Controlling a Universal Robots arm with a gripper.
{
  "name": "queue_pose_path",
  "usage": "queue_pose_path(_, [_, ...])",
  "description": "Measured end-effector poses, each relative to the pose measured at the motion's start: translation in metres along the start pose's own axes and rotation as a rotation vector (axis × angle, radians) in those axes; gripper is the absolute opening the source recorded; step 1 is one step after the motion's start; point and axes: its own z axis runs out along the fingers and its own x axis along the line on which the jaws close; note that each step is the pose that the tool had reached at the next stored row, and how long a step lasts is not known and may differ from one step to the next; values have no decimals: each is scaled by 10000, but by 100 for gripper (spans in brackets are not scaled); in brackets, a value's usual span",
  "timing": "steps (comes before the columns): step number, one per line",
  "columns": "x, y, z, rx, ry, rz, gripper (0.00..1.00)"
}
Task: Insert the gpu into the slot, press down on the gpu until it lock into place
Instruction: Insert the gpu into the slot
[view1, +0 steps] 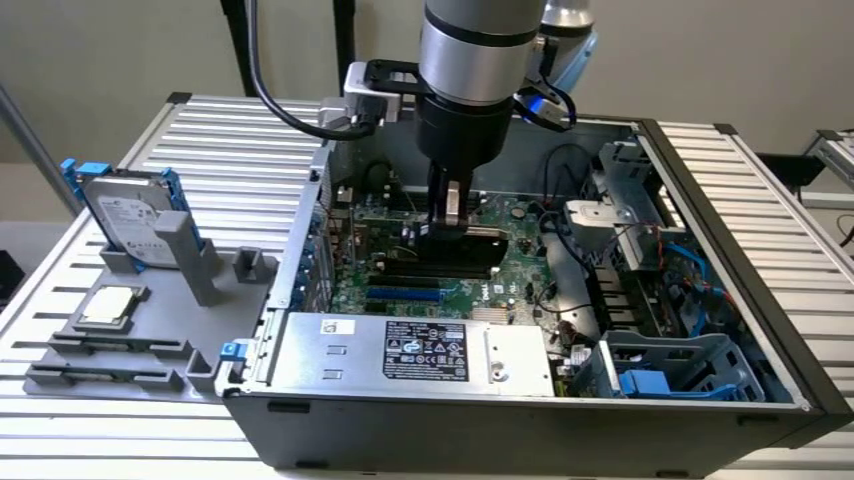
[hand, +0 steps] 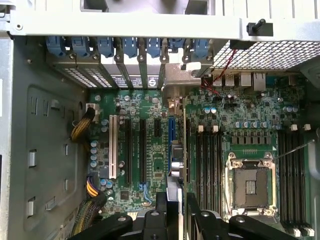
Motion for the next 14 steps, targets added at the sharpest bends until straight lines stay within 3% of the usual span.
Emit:
queue_pose_path(10, [0, 29, 9, 0, 0, 0, 26])
queue_pose_path(14, [7, 135, 56, 0, 1, 0, 26])
